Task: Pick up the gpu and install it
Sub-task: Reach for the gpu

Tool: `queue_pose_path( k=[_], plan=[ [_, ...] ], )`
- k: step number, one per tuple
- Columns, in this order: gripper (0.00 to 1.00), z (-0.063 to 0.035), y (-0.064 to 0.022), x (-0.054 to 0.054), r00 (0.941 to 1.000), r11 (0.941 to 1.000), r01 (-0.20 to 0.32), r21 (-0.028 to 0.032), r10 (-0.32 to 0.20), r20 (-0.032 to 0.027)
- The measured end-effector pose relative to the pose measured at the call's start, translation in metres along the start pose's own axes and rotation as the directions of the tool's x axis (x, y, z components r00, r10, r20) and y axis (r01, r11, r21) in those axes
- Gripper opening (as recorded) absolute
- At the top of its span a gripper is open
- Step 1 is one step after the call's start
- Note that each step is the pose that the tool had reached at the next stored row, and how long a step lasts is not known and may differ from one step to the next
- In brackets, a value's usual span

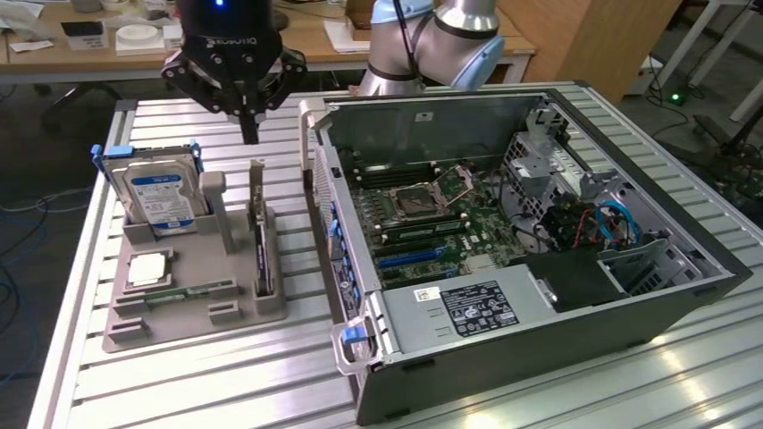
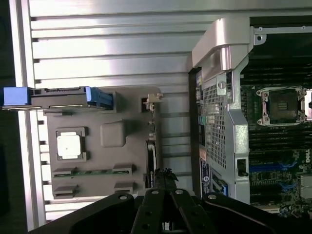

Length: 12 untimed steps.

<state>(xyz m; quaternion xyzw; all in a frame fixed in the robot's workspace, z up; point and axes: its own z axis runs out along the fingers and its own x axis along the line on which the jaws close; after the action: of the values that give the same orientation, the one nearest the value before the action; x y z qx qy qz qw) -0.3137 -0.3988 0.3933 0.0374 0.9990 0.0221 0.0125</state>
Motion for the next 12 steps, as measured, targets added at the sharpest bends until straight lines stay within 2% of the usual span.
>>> queue_pose_path(
  k=[12],
  plan=[
    [0.11, -0.0004, -0.0011, 0.015, 1.0000, 1.0000, 0.000, 0.0000, 0.000, 0.0000]
  ],
)
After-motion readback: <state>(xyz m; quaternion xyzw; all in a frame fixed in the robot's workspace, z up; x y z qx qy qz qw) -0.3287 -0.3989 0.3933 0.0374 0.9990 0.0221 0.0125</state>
